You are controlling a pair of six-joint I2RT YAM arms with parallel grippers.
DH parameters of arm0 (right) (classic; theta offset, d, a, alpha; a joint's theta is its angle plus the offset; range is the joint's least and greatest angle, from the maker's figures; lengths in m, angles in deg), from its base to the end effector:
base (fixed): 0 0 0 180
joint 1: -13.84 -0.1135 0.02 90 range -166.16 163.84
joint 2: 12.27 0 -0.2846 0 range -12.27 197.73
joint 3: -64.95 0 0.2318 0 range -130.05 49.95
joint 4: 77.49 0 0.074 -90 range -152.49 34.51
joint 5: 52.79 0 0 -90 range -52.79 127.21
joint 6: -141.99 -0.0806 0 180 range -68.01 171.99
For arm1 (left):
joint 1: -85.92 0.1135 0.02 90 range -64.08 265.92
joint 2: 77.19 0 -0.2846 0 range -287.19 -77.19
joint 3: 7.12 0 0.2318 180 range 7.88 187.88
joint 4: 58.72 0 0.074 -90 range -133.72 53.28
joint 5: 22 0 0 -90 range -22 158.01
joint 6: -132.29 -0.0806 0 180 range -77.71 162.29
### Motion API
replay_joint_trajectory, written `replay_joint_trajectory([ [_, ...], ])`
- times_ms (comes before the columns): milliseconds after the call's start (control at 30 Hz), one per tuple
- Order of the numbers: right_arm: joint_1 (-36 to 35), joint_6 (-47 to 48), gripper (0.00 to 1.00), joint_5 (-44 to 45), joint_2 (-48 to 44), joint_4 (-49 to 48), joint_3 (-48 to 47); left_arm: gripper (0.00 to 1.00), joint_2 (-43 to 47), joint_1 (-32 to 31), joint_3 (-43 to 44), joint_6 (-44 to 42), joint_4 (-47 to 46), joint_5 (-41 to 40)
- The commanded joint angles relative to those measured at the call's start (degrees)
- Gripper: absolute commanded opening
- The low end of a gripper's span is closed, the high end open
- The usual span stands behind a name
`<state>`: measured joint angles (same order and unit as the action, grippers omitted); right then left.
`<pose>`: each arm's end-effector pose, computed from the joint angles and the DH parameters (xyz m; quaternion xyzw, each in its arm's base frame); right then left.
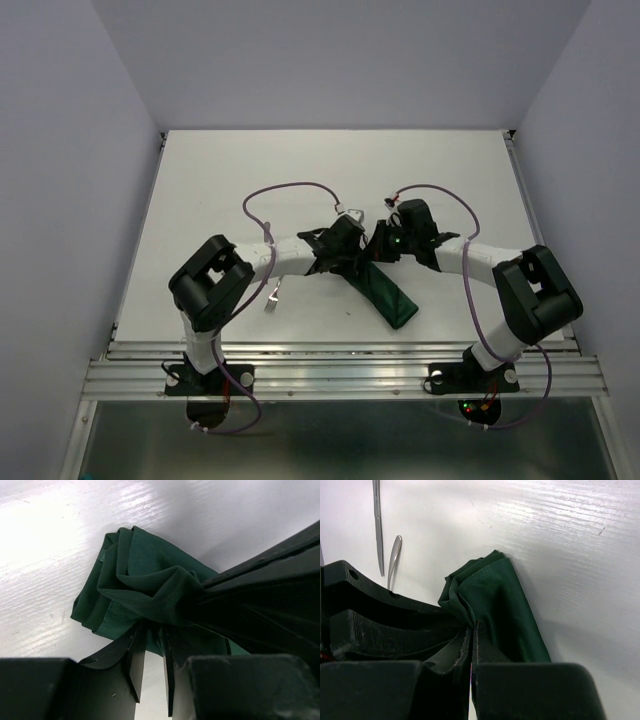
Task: Fold the napkin into a case and place the utensils inside
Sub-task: Stuff the top corner of the smaller-rectangle-folded napkin into the folded napkin.
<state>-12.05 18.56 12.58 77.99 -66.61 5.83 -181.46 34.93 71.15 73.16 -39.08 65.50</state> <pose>0.2814 0.1739 0.1796 -0.0278 0.8964 0.3659 0.2487 0.2586 -0.3137 0.1772 0.1536 0.9130 -0.2320 0.2984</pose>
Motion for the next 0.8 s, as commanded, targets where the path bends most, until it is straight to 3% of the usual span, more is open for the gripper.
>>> replay_joint_trajectory([
  [0,0.3,-0.5,0.01,-1.2,-1.0,-2.9,-0.2,0.3,0.3,-1.0,2.5,-1.3,1.3,-2.5],
  [533,0.8,-0.9,0.01,-2.3,-1.9,-3.1,0.2,0.28,-3.9,-2.8,5.7,-1.9,4.3,-5.6],
  [767,0.8,-0.8,0.01,-2.5,-2.5,-2.9,0.2,0.11,-3.6,-2.8,6.3,-1.1,5.5,-6.9],
])
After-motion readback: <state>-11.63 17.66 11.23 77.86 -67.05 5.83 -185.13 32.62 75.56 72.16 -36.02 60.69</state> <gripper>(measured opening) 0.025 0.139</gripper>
